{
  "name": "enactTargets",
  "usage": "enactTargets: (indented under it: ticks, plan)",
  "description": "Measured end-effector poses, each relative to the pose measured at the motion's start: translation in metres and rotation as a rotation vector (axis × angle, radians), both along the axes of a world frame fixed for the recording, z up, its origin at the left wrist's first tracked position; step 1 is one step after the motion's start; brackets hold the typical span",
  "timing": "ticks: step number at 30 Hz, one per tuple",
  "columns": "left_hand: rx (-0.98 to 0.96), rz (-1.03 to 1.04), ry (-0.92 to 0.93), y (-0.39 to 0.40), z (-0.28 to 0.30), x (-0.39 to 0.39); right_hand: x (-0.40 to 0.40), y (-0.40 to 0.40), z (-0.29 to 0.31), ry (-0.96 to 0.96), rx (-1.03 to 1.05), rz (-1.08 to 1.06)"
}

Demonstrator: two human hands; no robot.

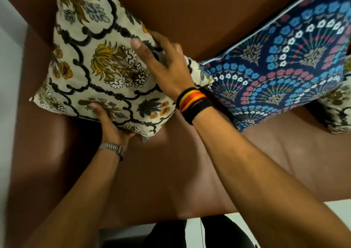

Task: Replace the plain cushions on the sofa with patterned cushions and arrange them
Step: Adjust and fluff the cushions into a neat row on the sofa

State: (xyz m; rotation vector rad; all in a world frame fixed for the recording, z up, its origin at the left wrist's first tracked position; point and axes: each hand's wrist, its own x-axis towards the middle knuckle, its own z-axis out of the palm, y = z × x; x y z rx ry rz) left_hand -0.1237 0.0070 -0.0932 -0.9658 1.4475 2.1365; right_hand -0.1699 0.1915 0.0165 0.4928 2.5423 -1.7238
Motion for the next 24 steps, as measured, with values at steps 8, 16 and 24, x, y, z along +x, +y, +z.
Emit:
enactTargets:
  ticks: [8,16,24]
  plan:
    - [-0.044,0.114,0.000,0.014,-0.010,0.021,0.031,0.043,0.008,0.037,-0.004,0.075]
    - [-0.174,-0.330,-0.276,0.168,-0.018,0.106,0.142,0.208,0.023,0.186,0.317,-0.227]
    - [-0.105,-0.332,-0.106,0.346,0.005,0.090,0.154,0.389,0.022,-0.106,0.272,-0.226]
